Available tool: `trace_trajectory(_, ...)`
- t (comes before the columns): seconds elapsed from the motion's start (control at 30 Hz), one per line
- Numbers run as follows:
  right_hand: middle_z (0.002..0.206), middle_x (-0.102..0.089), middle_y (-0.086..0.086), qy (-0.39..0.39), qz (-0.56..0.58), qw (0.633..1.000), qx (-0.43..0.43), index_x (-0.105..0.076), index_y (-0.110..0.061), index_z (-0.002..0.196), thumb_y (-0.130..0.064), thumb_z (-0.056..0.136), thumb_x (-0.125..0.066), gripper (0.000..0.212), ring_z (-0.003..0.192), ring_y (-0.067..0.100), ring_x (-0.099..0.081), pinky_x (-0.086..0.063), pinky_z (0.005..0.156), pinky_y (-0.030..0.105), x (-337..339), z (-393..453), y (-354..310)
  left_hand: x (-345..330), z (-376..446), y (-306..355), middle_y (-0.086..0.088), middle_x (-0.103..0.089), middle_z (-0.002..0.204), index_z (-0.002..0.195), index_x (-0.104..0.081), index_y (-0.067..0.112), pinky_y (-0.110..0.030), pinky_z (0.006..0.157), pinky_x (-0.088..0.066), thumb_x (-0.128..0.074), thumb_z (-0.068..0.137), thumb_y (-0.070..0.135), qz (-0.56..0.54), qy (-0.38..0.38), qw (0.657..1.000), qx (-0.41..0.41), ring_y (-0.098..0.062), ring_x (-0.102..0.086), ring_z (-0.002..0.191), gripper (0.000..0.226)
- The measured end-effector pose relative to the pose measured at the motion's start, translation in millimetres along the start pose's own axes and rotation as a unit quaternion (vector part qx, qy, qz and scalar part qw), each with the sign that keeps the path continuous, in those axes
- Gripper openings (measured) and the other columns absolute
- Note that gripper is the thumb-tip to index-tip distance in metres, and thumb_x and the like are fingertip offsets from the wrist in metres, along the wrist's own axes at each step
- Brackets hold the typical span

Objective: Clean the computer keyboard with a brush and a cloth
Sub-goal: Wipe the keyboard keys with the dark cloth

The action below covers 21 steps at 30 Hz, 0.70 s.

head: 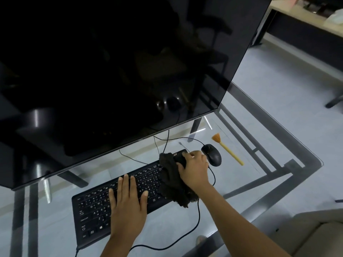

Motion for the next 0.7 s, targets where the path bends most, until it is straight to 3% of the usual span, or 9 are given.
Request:
trace_trajectory(0.17, 0.120, -0.053, 0.007, 0.000, -0.025, 0.998, 0.059, -0.059, -0.013, 0.115, -0.030, 0.095, -0.052, 0.028, 0.111, 0.026, -0.047, -0.038, 0.097, 0.037, 6, -10, -3, 10, 17, 25, -0.009, -0.025, 0.156, 0.148, -0.027, 0.008, -0.052, 0.118, -0.005, -0.015, 0.093, 0.058, -0.049, 0.011, 0.999, -0.014, -0.021, -0.011, 0.146, 0.075)
trace_trajectory(0.23, 0.107, -0.060, 0.003, -0.030, 0.088, 0.992, 0.082, -0.056, -0.015, 0.110, -0.027, 0.096, -0.050, 0.019, 0.100, 0.021, -0.056, -0.048, 0.088, 0.037, 28, -12, -3, 26, 29, 45, 0.000, -0.017, 0.158, 0.150, -0.020, 0.014, -0.047, 0.119, -0.009, -0.025, 0.092, 0.063, -0.143, 0.015, 0.988, -0.048, -0.013, -0.006, 0.146, 0.077)
trace_trajectory(0.3, 0.092, -0.061, -0.002, -0.076, 0.204, 0.972, 0.084, -0.051, -0.021, 0.101, -0.026, 0.096, -0.052, 0.007, 0.084, 0.014, -0.061, -0.053, 0.074, 0.035, 89, 9, 55, 41, 64, 142, 0.018, -0.012, 0.154, 0.151, -0.012, 0.027, -0.033, 0.116, -0.018, -0.047, 0.084, 0.067, -0.303, -0.047, 0.950, -0.065, -0.001, -0.007, 0.143, 0.086)
trace_trajectory(0.37, 0.087, -0.061, -0.004, -0.121, 0.257, 0.947, 0.147, -0.052, -0.022, 0.096, -0.025, 0.094, -0.055, 0.005, 0.080, 0.011, -0.061, -0.054, 0.072, 0.034, 116, 6, 48, 63, 78, 164, 0.031, -0.017, 0.148, 0.150, -0.009, 0.038, -0.019, 0.106, -0.028, -0.067, 0.073, 0.060, -0.449, -0.132, 0.883, -0.042, 0.013, -0.020, 0.134, 0.099)
trace_trajectory(0.43, 0.087, -0.062, -0.006, -0.142, 0.289, 0.931, 0.171, -0.055, -0.021, 0.096, -0.024, 0.093, -0.058, 0.004, 0.081, 0.011, -0.061, -0.053, 0.073, 0.031, 150, 9, 60, 69, 95, 191, 0.029, -0.037, 0.143, 0.148, -0.019, 0.041, -0.021, 0.103, -0.037, -0.076, 0.065, 0.061, -0.527, -0.224, 0.819, -0.026, 0.012, -0.037, 0.127, 0.103)
trace_trajectory(0.47, 0.086, -0.061, -0.007, -0.144, 0.290, 0.930, 0.173, -0.057, -0.022, 0.095, -0.024, 0.092, -0.059, 0.004, 0.081, 0.010, -0.061, -0.053, 0.073, 0.031, 168, 17, 76, 66, 103, 209, 0.022, -0.050, 0.137, 0.145, -0.030, 0.039, -0.027, 0.102, -0.042, -0.079, 0.063, 0.059, -0.547, -0.255, 0.797, -0.013, 0.005, -0.048, 0.123, 0.097)
trace_trajectory(0.53, 0.087, -0.062, -0.006, -0.136, 0.306, 0.929, 0.158, -0.060, -0.026, 0.092, -0.026, 0.090, -0.062, 0.002, 0.082, 0.010, -0.062, -0.054, 0.074, 0.031, 184, 22, 85, 74, 102, 220, 0.006, -0.066, 0.120, 0.129, -0.054, 0.032, -0.035, 0.097, -0.050, -0.081, 0.071, 0.040, -0.560, -0.295, 0.773, -0.030, -0.010, -0.062, 0.110, 0.065)
trace_trajectory(0.6, 0.091, -0.065, -0.008, -0.124, 0.315, 0.931, 0.135, -0.062, -0.027, 0.091, -0.024, 0.089, -0.064, 0.004, 0.090, 0.009, -0.064, -0.054, 0.080, 0.030, 194, 26, 99, 72, 102, 229, -0.001, -0.071, 0.107, 0.112, -0.065, 0.025, -0.038, 0.092, -0.053, -0.078, 0.078, 0.021, -0.540, -0.288, 0.790, -0.033, -0.017, -0.067, 0.101, 0.036)
trace_trajectory(0.7, 0.091, -0.067, -0.014, -0.108, 0.289, 0.945, 0.110, -0.065, -0.027, 0.092, -0.022, 0.089, -0.065, 0.006, 0.090, 0.003, -0.063, -0.052, 0.078, 0.023, 201, 32, 134, 56, 91, 259, -0.001, -0.072, 0.093, 0.097, -0.067, 0.021, -0.035, 0.083, -0.056, -0.074, 0.081, 0.018, -0.527, -0.285, 0.801, -0.019, -0.018, -0.068, 0.093, 0.018)
Point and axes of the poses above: each hand's wrist, its own z-axis towards the middle knuckle, its own x-axis out of the back of the hand, y = z × x, the point moved 3 cm from there along z, towards the middle knuckle
